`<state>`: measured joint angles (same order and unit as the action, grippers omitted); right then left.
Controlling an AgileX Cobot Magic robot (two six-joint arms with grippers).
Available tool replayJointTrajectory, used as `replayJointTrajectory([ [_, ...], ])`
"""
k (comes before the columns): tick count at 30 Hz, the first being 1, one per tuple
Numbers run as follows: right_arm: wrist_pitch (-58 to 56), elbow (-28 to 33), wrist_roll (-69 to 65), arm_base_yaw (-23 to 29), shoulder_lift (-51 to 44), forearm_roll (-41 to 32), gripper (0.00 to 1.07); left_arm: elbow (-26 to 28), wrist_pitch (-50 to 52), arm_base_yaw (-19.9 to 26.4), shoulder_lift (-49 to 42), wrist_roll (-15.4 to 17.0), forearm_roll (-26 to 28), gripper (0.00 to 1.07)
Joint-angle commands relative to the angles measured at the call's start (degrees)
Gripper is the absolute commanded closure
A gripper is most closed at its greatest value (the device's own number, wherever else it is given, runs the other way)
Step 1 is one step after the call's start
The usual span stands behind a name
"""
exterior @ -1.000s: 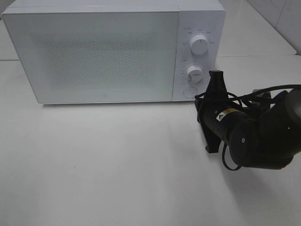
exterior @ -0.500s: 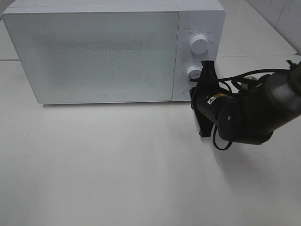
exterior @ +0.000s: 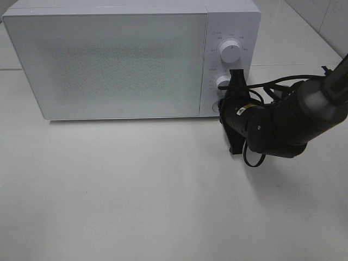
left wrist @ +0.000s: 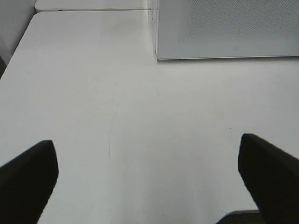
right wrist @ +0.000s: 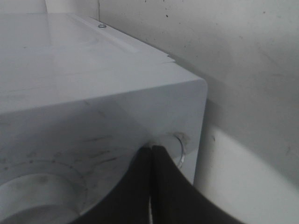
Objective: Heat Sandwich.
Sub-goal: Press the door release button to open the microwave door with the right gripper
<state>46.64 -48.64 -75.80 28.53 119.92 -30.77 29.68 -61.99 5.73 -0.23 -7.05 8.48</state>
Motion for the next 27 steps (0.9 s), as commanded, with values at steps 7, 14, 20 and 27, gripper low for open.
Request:
replayJointTrajectory([
  [7,3.0,-1.0,-0.8,-0.6,1.3,0.6,1.07,-0.1,0.5,-0.3,-1.2,0.3,0.1,0.07],
  [14,5.7,-2.8,-0.7,-0.5,1.4,0.7,1.07,-0.1,0.5,-0.3,-1.2,0.3,0.1,0.07],
  [20,10.0,-3.2,-0.3,-0.5,1.5,-0.1,1.07,-0.1,0.5,-0.3,-1.2,0.3,0.1,0.07],
  [27,15.0,-6.0,-0.2,-0.4,3.5,0.2,1.07,-0.1,0.5,-0.3,-1.2,0.3,0.1,0.07],
])
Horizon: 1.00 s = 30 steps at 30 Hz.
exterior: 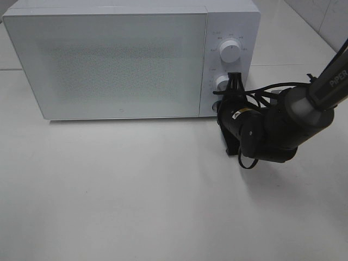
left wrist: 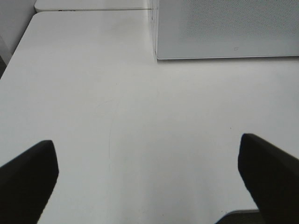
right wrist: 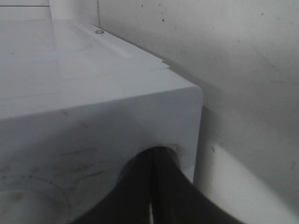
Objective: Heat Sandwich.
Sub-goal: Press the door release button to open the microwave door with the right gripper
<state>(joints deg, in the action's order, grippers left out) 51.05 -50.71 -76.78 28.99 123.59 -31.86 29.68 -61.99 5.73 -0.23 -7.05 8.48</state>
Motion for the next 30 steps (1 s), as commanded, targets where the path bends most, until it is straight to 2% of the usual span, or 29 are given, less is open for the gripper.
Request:
replayJointTrajectory([
  [1,10.6,-4.0,0.7,-0.9,-0.2,1.3,1.07,-0.1,0.5,-0.3,-1.2,0.3,0.1,0.07],
  [10,19.8,-9.3,5.1,-1.0,0.2,-2.3,1.07,-0.1,0.5,-0.3,-1.2,0.3,0.1,0.07],
  [13,22.6,-11.5,5.7,-1.0,0.9,-1.2,1.07,-0.1,0.5,-0.3,-1.2,0.2,0.1,0.07],
  [30,17.8,-11.8,5.7,-1.0,1.7,-1.1,1.07,-0.1,0.5,-0.3,-1.2,0.2,0.1,0.07],
])
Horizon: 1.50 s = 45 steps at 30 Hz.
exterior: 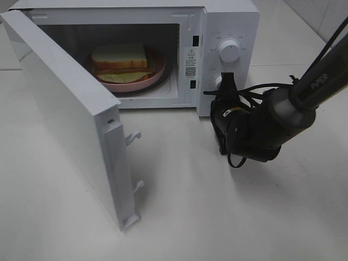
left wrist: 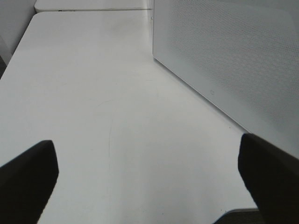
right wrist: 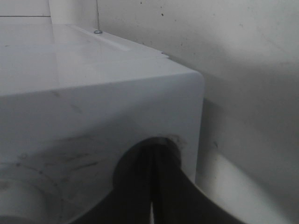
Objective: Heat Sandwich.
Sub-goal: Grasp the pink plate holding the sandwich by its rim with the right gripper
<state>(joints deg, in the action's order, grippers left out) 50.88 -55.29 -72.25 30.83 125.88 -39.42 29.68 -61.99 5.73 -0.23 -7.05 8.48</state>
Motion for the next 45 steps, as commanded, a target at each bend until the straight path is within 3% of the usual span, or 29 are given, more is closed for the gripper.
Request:
replayJointTrajectory([
  [1,16.8,-7.2,1.1,-2.9,-0.6,6.5,1.07,-0.1,0.5,-0.3,-1.2,0.2,0.1,0.07],
  [12,11.7,-5.7,1.1,-2.1,-1.1,5.7,1.07,-0.1,0.5,-0.3,-1.2,0.2,0.1,0.07],
  [27,-4.6,4.2,4.4,-1.4,-7.4,6.0,1.07,-0.1,0.5,-0.3,-1.2,0.2,0.1,0.07],
  [39,-15.0,10.6,14.1,-1.4,-13.3,6.2,1.07,-0.1,0.5,-0.3,-1.2,0.2,0.1,0.07],
  [45,-28.0,11.7,25.2,-1.4,-19.6,12.1,1.07,-0.1,0.5,-0.3,-1.2,0.2,0.1,0.07],
])
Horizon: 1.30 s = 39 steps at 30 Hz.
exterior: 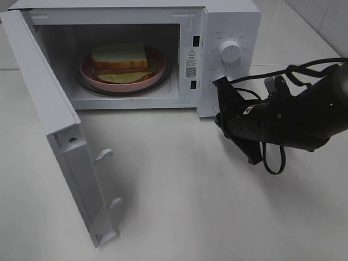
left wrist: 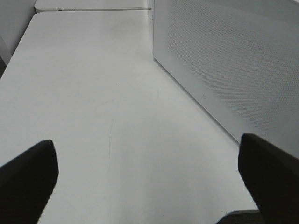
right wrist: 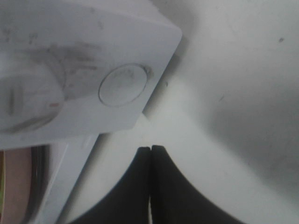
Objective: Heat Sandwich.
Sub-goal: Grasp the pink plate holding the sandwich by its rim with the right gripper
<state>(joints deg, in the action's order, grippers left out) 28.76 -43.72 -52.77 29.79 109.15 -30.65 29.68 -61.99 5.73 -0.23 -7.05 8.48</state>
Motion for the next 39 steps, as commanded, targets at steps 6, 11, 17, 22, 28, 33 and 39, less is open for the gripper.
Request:
replayJointTrajectory([
  [6,-17.6,0.2,18.3,-0.3,-7.8,6.2,1.07,-0.1,0.5,-0.3,-1.2,0.2,0.1,0.07],
  [11,-27.4,0.1,28.1,-0.3,-12.0,7.8,1.07,-0.1,0.5,-0.3,-1.2,0.2,0.1,0.07],
  [17,-35.0,0.1,35.4,-0.3,-16.2,11.3,1.05,-0.1,0.5,-0.3,-1.2,0.2,0.1,0.07],
  [22,-42.5,0.1,39.9,-0.3,-19.5,15.3,1.04,-0.1,0.5,-0.3,-1.2,0.2,0.1,0.07],
  [28,-52.7,0.1,47.8,-0.3,-23.3,22.2,1.03,-0.1,0.5,-0.3,-1.2,0.2,0.1,0.07],
  [33,-57.6,0.1,51.9,-0.3,-25.4,24.3,1.01,-0.1,0.5,-0.3,-1.2,0.2,0.1,0.07],
  [39,-60.2,0.1,64.4,-0.3,-27.6,25.7,1.00,-0.1,0.5,-0.3,-1.2,0.2,0.1,0.07],
])
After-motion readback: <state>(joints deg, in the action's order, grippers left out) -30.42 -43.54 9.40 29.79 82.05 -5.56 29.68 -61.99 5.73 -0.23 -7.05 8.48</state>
